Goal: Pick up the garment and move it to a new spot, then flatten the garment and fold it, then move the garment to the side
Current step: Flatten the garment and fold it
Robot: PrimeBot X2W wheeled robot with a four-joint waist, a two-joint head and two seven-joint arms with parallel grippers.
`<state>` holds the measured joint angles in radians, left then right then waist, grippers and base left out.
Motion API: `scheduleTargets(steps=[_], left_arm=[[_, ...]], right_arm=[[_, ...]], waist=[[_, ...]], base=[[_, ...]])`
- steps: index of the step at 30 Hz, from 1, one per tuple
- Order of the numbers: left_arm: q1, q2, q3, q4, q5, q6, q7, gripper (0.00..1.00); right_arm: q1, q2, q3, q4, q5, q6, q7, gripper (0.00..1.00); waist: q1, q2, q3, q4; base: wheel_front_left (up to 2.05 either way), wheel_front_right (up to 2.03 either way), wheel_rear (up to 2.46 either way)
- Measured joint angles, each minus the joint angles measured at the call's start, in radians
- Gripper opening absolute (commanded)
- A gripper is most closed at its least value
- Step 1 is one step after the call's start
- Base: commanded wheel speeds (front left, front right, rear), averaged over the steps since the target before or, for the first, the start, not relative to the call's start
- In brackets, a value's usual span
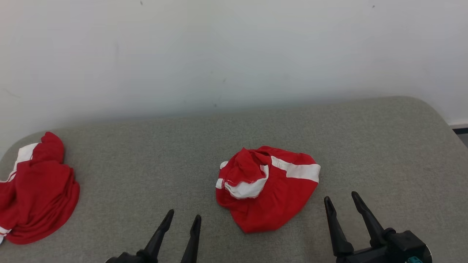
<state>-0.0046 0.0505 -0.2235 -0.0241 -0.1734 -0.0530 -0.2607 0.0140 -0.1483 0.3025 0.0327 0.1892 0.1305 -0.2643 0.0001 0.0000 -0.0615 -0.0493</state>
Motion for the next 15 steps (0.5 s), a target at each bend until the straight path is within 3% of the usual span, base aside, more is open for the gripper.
scheduleTargets(steps=[7,15], left_arm=[[-0.204,-0.001,-0.192,0.172,-0.15,-0.043,0.0,1.0],[-0.422,-0.002,-0.327,0.31,-0.346,-0.04,0.05,1.0]], right_arm=[[-0.019,-0.007,-0.024,-0.008,-0.011,0.0,0.0,1.0],[-0.071,0.004,-0.032,-0.024,-0.018,0.0,0.0,1.0]], waist=[[0.0,0.0001,0.057,-0.06],[0.0001,0.0001,0.147,-0.124]], base=[[0.0,0.0,0.0],[0.0,0.0,0.0]])
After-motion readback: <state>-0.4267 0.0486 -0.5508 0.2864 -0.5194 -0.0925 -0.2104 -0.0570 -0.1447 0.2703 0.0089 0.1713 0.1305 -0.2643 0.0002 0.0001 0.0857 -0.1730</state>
